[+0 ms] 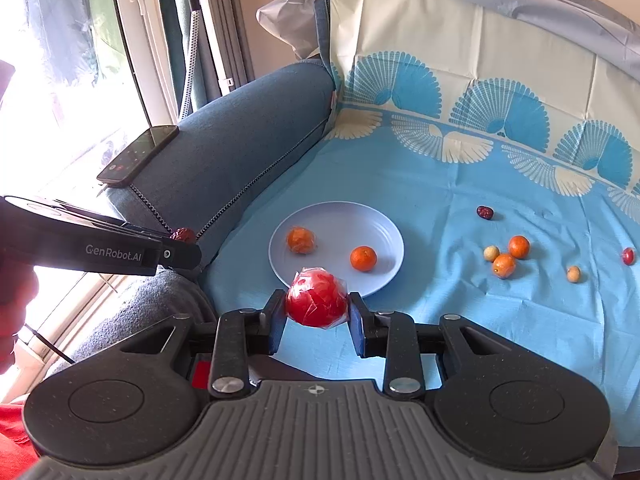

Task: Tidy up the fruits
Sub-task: 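Carry the date and plum to the plate and open both tools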

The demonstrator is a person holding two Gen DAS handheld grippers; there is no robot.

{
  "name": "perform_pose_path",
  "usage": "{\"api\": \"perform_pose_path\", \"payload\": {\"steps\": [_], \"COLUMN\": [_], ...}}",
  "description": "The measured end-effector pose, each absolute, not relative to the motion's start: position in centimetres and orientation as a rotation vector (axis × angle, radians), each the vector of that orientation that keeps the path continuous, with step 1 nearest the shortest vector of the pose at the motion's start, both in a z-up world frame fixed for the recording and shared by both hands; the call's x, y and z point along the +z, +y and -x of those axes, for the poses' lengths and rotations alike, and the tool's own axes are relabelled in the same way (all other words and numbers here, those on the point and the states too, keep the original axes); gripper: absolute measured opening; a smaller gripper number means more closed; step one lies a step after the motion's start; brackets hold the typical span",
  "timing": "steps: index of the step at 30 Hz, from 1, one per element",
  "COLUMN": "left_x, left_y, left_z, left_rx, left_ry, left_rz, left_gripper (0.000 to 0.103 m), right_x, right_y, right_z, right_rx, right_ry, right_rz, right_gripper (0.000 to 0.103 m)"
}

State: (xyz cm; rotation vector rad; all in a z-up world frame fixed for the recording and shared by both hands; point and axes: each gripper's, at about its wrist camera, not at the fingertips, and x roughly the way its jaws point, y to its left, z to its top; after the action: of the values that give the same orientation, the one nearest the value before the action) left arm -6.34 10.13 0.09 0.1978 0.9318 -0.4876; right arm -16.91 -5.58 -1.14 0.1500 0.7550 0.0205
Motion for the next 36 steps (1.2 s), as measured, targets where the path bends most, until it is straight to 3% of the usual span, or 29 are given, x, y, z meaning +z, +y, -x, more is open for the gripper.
{"api": "perform_pose_path", "payload": {"steps": [16,34,35,36], "left_x": [-3.7,-13.8,-14.0,-14.1], "left_y": [6.1,1.7,1.6,1.5], "left_z": [-3.2,-11.6,-11.8,-11.9], "left_rx": [-0.455,-0.394,-0.402,-0.412], "left_ry": [0.986,1.09,1.088,1.083], "left_rz": [-0.206,-0.323,-0.33,-0.331], "left_gripper": [0.022,0.022,0.022,0.031], "right_x": [-6.8,-15.0,-15.2,-15.5], "right_y": [-7.7,-8.5,-8.4,-8.3], "right_z": [7.4,-1.0,-1.2,-1.4], "right_rx": [-0.036,-0.025,-0.024,-0.024], "right_ry": [0.874,1.002,1.006,1.009], "right_rz": [-0.132,-0.074,-0.068,-0.061], "right_gripper": [0.034,0.035,0.035,0.035]}}
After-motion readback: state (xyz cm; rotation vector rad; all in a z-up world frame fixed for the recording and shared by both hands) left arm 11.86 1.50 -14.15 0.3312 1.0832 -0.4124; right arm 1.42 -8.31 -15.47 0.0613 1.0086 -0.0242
